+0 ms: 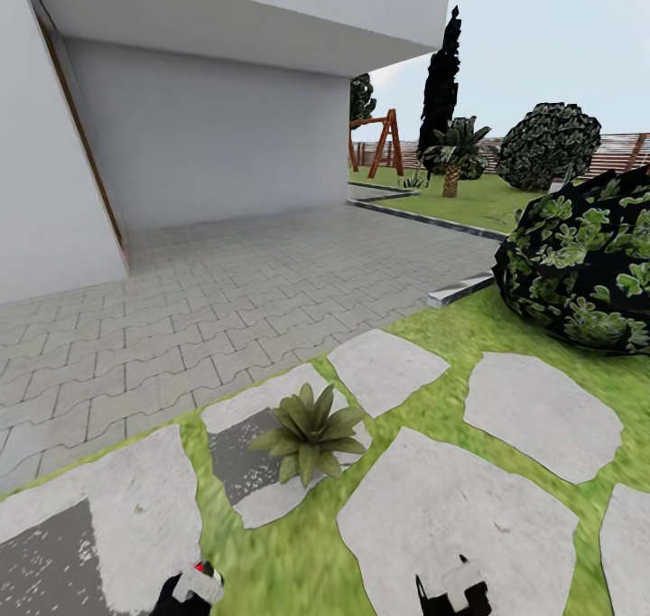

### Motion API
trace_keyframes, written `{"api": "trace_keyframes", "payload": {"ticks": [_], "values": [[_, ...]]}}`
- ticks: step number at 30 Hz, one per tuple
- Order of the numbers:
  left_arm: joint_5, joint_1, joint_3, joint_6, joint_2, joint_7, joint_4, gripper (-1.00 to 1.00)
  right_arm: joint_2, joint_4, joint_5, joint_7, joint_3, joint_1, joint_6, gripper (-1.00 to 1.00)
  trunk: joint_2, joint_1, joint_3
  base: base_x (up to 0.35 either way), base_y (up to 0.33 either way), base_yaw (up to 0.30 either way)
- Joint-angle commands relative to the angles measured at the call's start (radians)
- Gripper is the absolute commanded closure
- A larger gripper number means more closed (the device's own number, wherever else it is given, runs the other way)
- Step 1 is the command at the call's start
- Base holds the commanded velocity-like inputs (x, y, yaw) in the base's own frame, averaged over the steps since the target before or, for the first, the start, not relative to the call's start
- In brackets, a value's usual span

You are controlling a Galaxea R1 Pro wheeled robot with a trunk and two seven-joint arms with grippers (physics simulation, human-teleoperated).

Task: Pick up the pesticide atomizer in the garden and spray insectifuge to fully cover both potted plants in the garden.

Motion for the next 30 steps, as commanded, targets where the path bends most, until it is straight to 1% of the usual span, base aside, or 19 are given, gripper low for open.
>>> {"api": "trace_keyframes", "payload": {"ticks": [1,2,3,5,6,8,9,10,11,12,13,14,15,18,20,24,26,28,30], "values": [[-0.020,-0.001,-0.004,-0.003,0.011,-0.045,0.000,1.00,-0.001,-0.007,0.040,0.015,0.009,-0.002,0.000,-1.00,0.000,0.000,-0.001,0.000,0.000,0.000],[-0.036,-0.001,-0.006,-0.002,0.022,-0.084,0.000,1.00,-0.001,-0.015,0.070,0.053,0.013,-0.005,0.001,-1.00,0.000,0.000,-0.001,0.000,0.000,0.000],[-0.043,-0.001,-0.007,-0.001,0.026,-0.100,-0.001,1.00,-0.001,-0.020,0.084,0.077,0.014,-0.007,0.001,-1.00,0.000,0.000,-0.001,0.000,0.000,0.000],[-0.076,-0.004,-0.009,-0.001,0.038,-0.145,-0.002,1.00,-0.001,-0.046,0.135,0.196,0.017,-0.023,0.005,-1.00,0.000,0.000,-0.001,0.000,0.000,0.000],[-0.099,-0.006,-0.010,-0.001,0.041,-0.157,-0.002,1.00,-0.001,-0.060,0.151,0.265,0.018,-0.038,0.006,-1.00,0.000,0.000,-0.001,0.000,0.000,0.000],[-0.160,-0.016,-0.010,0.000,0.046,-0.170,-0.003,1.00,-0.001,-0.076,0.169,0.386,0.019,-0.072,0.011,-1.00,0.000,0.000,-0.001,0.000,0.000,0.000],[-0.178,-0.019,-0.010,0.001,0.047,-0.172,-0.003,1.00,-0.001,-0.078,0.171,0.413,0.019,-0.081,0.014,-1.00,0.000,0.000,-0.001,0.000,0.000,0.000],[-0.217,-0.027,-0.010,0.003,0.047,-0.176,-0.003,1.00,-0.001,-0.081,0.175,0.463,0.019,-0.098,0.027,-1.00,0.000,0.000,-0.001,0.000,0.000,0.000],[-0.293,-0.042,-0.009,0.023,0.046,-0.191,-0.004,1.00,0.001,-0.083,0.188,0.558,0.020,-0.136,0.078,-1.00,0.000,0.000,-0.001,0.000,0.000,0.000],[-0.337,-0.053,-0.008,0.044,0.045,-0.209,-0.004,1.00,0.004,-0.084,0.200,0.621,0.020,-0.162,0.114,-1.00,0.000,0.000,-0.001,0.000,0.000,0.000],[-0.369,-0.065,-0.008,0.063,0.043,-0.228,-0.004,1.00,0.007,-0.085,0.212,0.671,0.021,-0.183,0.140,-1.00,0.000,0.000,-0.001,0.000,0.000,0.000],[-0.381,-0.071,-0.009,0.072,0.041,-0.238,-0.004,1.00,0.009,-0.085,0.219,0.691,0.021,-0.192,0.150,-1.00,0.000,0.000,-0.001,0.000,0.000,0.000],[-0.410,-0.093,-0.009,0.099,0.038,-0.279,-0.005,1.00,0.020,-0.086,0.244,0.745,0.021,-0.218,0.173,-1.00,0.000,0.000,-0.001,0.000,0.000,0.000],[-0.427,-0.120,-0.011,0.114,0.035,-0.325,-0.005,1.00,0.040,-0.086,0.279,0.770,0.021,-0.231,0.185,-1.00,0.000,0.000,-0.001,0.000,0.000,0.000],[-0.448,-0.132,-0.011,0.119,0.032,-0.344,-0.005,1.00,0.052,-0.086,0.307,0.778,0.021,-0.234,0.189,-1.00,0.000,0.000,-0.001,0.000,0.000,0.000],[-0.500,-0.140,-0.009,0.139,0.028,-0.355,-0.008,1.00,0.061,-0.084,0.341,0.783,0.022,-0.238,0.190,-1.00,0.000,0.000,-0.001,0.000,0.000,0.000],[-0.522,-0.141,-0.009,0.156,0.018,-0.357,-0.009,1.00,0.063,-0.082,0.354,0.784,0.024,-0.239,0.190,-1.00,0.000,0.000,-0.001,0.000,0.000,0.000],[-0.543,-0.142,-0.009,0.180,0.004,-0.358,-0.010,1.00,0.074,-0.080,0.374,0.785,0.042,-0.240,0.190,-1.00,0.000,0.000,-0.001,0.000,0.000,0.000],[-0.554,-0.143,-0.009,0.194,-0.007,-0.358,-0.013,1.00,0.085,-0.079,0.384,0.785,0.064,-0.240,0.191,-1.00,0.000,0.000,-0.001,0.000,0.000,0.000]]}}
